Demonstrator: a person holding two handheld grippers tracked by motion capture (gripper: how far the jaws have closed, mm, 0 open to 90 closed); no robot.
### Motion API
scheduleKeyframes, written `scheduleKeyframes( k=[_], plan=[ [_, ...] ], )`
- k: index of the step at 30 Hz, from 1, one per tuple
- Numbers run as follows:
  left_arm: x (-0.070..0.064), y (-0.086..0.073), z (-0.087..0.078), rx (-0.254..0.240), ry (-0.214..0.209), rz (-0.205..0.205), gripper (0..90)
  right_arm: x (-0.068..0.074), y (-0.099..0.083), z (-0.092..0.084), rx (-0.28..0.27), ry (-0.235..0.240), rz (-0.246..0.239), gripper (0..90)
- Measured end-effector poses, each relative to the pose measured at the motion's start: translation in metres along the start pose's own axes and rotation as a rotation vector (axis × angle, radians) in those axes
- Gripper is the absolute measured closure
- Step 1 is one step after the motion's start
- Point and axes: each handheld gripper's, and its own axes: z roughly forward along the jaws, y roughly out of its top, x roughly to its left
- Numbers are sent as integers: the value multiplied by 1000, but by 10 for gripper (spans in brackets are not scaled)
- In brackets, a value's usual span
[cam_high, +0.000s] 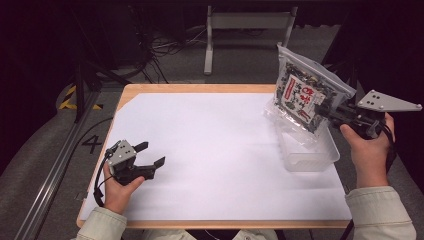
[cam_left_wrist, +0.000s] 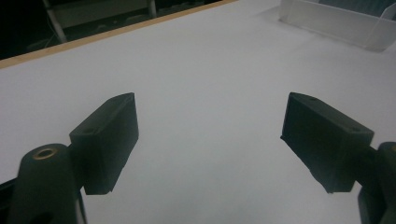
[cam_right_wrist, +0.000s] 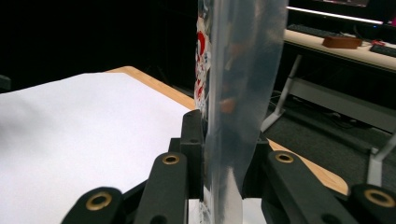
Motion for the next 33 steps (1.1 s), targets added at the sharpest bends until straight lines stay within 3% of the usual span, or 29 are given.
scheduleKeyframes(
  k=[13, 33],
  plan=[
    [-2, 0, 2, 7, -6, -5, 192, -12, -9, -6, 18, -89, 52, 761],
    [-1, 0, 2, 7, 3, -6, 188, -23, -44, -5, 85, -114, 119, 761]
  ],
)
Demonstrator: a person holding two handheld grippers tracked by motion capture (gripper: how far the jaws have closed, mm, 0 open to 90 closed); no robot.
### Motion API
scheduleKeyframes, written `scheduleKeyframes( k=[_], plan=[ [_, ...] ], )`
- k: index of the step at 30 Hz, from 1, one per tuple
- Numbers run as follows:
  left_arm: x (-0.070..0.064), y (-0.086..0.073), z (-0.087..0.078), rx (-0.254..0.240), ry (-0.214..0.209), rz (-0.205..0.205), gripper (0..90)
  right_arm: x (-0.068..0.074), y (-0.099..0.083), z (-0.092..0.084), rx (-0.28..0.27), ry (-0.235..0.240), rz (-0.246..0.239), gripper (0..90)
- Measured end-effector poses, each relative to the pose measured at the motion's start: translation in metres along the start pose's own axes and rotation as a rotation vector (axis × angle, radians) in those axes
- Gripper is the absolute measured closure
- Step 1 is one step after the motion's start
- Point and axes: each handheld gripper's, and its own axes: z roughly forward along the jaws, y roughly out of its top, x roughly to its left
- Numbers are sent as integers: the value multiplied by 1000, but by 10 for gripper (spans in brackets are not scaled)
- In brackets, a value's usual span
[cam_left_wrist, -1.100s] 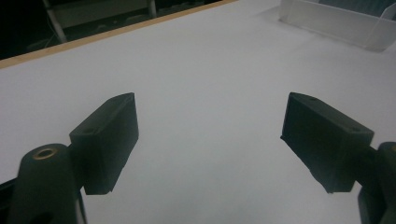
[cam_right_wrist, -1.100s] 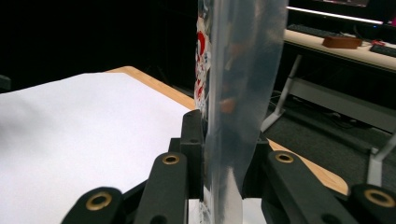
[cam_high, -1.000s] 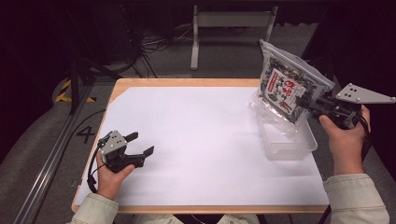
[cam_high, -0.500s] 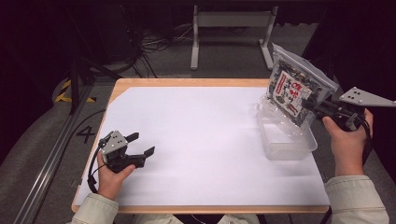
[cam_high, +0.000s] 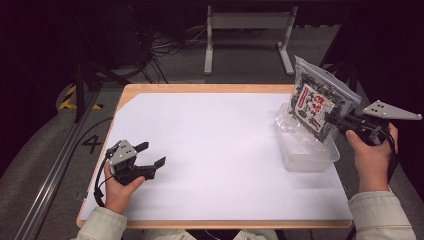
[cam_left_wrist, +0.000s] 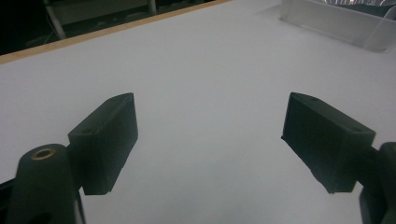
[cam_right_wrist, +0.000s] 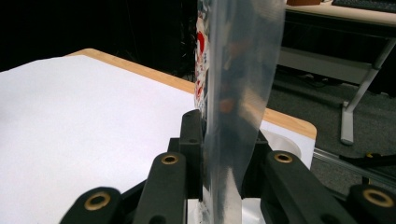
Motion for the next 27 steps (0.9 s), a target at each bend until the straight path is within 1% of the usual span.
scheduleKeyframes(
  k=[14, 19, 27],
  plan=[
    [0, 0, -1, 3, 1, -7, 188, -2, -15, 5, 34, -10, 21, 761],
    [0, 0, -1, 3, 2, -7, 188, -3, -17, 5, 29, -10, 26, 761],
    [0, 0, -1, 1, 7, -1, 188, -2, -19, 8, 30, -13, 17, 760]
  ],
)
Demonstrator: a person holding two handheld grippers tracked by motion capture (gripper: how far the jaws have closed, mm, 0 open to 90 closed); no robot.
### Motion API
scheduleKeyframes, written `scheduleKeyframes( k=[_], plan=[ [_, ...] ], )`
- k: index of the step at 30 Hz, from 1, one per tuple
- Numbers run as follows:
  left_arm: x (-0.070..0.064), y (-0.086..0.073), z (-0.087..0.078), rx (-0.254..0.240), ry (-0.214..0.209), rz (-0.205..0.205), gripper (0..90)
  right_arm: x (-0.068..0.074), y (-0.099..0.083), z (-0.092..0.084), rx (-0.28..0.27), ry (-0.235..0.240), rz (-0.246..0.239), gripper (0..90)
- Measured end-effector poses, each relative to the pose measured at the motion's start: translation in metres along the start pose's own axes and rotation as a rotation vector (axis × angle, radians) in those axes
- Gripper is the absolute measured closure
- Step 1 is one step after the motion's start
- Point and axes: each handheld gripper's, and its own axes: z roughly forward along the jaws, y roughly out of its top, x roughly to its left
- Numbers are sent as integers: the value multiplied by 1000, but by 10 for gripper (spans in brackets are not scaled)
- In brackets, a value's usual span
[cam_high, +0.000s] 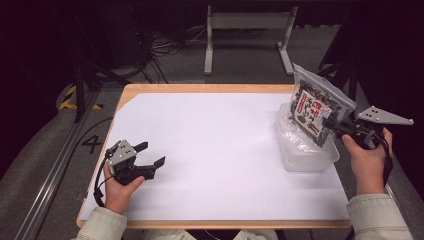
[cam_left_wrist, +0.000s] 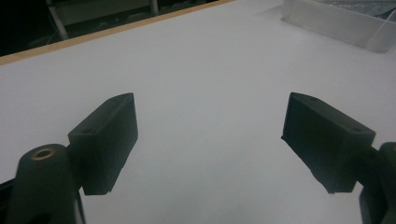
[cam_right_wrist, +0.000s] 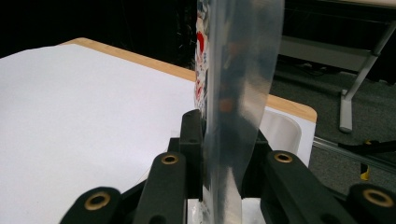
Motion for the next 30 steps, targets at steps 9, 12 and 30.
scheduleKeyframes(
  k=[9, 12, 30],
  plan=[
    [0, 0, 0, -3, 0, -3, 188, -2, -5, 4, 1, 3, 2, 760],
    [0, 0, 0, -2, 3, 2, 188, -1, -9, 6, 15, 3, 3, 759],
    [0, 0, 1, 3, 2, -5, 187, -5, -27, 12, 30, 16, 42, 756]
  ],
)
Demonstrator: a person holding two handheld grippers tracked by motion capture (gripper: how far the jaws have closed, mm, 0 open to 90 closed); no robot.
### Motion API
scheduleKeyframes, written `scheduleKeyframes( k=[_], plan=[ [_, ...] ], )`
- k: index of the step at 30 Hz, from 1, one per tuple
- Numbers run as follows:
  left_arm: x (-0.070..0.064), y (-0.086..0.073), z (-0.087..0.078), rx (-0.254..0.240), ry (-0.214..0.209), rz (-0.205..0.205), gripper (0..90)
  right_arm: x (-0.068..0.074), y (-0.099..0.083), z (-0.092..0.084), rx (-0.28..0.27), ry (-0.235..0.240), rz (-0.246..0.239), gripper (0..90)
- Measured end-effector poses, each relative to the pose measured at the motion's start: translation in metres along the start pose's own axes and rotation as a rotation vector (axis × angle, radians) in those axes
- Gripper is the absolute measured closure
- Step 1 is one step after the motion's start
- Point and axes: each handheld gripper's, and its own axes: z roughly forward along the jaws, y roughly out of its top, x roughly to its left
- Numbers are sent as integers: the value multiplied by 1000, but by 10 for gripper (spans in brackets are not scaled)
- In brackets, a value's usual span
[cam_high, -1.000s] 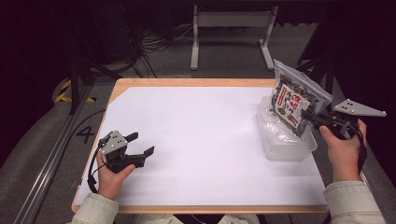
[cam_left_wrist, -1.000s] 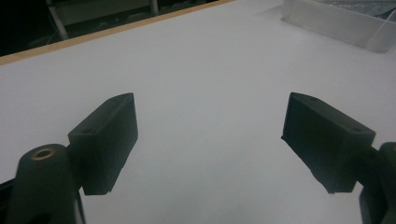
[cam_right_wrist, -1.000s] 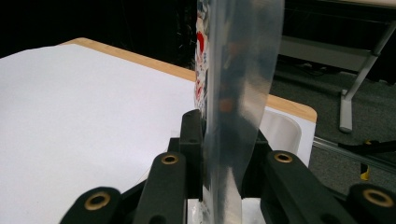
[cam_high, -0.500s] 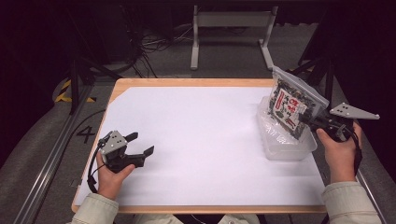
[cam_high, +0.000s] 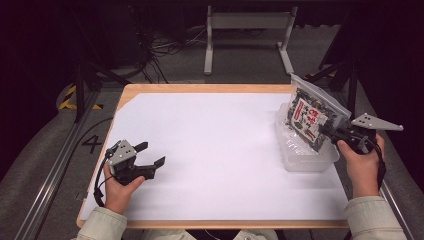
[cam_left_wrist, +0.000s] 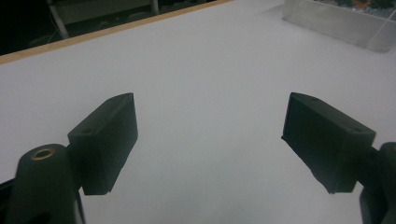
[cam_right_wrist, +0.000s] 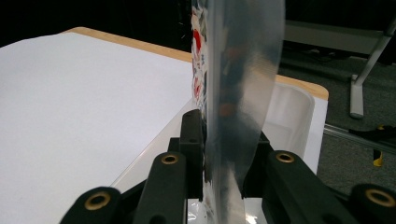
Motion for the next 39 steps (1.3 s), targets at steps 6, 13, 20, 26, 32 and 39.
scheduleKeyframes(
  k=[6, 13, 20, 26, 32, 39],
  plan=[
    [0, 0, 1, 0, 1, 1, 187, -4, -6, 1, 25, 7, 20, 753],
    [0, 0, 1, 2, -3, -2, 185, -3, -11, 4, 20, 8, 18, 754],
    [0, 0, 1, -1, -1, 0, 184, -9, -14, 5, 2, 13, 49, 753],
    [1, 0, 1, 1, -1, 0, 183, -13, -14, 6, 0, 0, 66, 741],
    [1, 0, 1, 3, -1, -3, 181, -14, -15, 6, -5, -23, 75, 719],
    [1, 0, 1, 2, -1, -5, 179, -14, -14, 4, -29, -73, 60, 603]
  ],
)
